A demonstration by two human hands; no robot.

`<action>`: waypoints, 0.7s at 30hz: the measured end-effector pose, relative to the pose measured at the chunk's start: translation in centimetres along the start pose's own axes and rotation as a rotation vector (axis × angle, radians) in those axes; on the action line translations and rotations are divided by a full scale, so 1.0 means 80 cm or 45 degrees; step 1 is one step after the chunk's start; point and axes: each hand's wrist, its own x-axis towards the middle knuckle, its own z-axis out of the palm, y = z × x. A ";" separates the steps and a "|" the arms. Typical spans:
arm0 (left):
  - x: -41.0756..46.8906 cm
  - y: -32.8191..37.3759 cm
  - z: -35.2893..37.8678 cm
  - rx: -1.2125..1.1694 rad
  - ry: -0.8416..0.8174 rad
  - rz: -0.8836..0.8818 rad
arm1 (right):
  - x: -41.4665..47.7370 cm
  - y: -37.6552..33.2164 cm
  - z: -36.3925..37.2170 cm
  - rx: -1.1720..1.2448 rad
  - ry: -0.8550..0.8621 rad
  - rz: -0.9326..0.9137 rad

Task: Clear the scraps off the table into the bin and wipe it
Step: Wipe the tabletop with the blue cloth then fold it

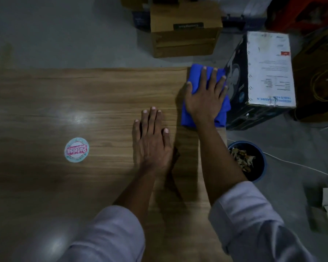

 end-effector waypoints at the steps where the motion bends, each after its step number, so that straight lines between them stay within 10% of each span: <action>1: 0.001 0.000 0.000 0.015 0.001 -0.008 | -0.002 -0.017 0.004 -0.034 -0.034 -0.117; 6: 0.001 0.001 -0.001 0.074 -0.045 -0.019 | -0.043 -0.009 0.007 -0.010 -0.321 -1.075; 14: 0.003 0.002 -0.004 0.035 -0.029 -0.022 | 0.028 0.020 -0.016 0.040 -0.038 -0.157; 21: 0.003 0.004 -0.005 0.063 -0.028 -0.023 | -0.036 0.041 -0.009 0.027 -0.249 -1.013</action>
